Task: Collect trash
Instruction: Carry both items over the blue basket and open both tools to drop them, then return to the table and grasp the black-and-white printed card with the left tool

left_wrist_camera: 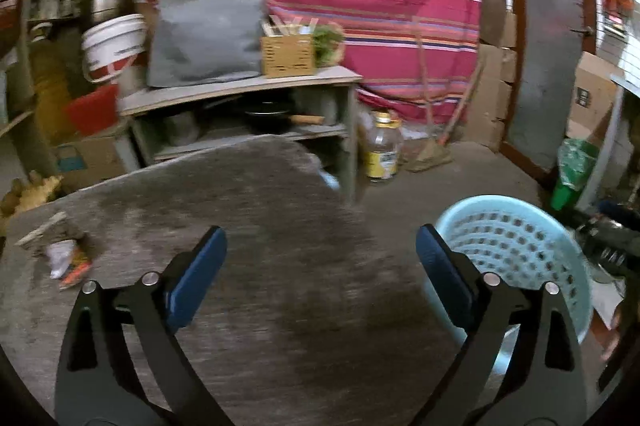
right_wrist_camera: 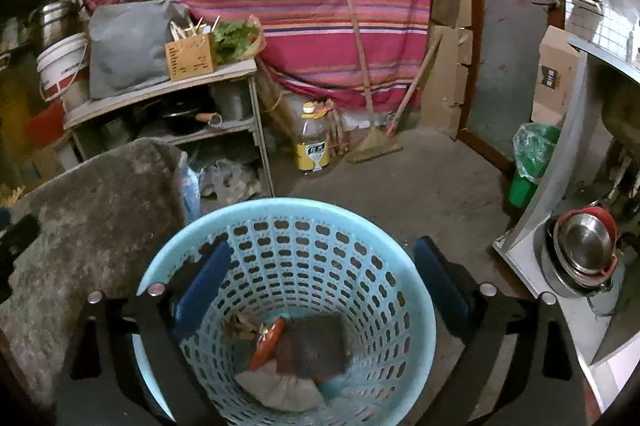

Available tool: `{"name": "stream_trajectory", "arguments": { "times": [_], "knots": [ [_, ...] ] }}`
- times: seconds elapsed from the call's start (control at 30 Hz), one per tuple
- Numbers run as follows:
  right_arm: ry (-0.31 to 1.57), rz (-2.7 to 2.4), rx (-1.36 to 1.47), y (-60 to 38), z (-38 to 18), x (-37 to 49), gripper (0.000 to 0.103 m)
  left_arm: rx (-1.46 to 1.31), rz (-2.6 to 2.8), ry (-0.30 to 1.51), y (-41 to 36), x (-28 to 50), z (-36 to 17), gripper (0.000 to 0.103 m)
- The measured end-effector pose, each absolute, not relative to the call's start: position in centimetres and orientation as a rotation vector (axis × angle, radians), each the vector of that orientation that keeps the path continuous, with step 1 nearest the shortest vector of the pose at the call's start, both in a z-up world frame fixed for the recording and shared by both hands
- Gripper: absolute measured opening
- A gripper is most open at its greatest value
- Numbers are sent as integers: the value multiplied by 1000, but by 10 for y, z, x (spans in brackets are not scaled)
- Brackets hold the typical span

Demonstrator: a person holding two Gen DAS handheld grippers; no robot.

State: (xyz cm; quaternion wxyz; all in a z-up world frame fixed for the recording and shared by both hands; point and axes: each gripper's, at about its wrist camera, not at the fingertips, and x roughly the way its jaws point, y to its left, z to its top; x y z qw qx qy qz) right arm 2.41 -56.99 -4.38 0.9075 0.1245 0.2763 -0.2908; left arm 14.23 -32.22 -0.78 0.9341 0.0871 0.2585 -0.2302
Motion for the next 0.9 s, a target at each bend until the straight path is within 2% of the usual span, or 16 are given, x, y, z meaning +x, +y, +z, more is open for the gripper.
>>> {"name": "stream_trajectory", "arguments": {
  "times": [0.3,0.8,0.87,0.9],
  "knots": [
    [532,-543,236,-522,-31,59,92,191,-271,526,-214,180,-2,93],
    [641,-313,71,-386,-50,170,92,193,-58,565,-55,261,-14,93],
    [660,-308,41,-374,-56,182,92,192,-66,578,-46,269,-17,89],
    [667,-304,36,-369,-58,186,92,195,-76,584,-43,274,-19,84]
  ]
}}
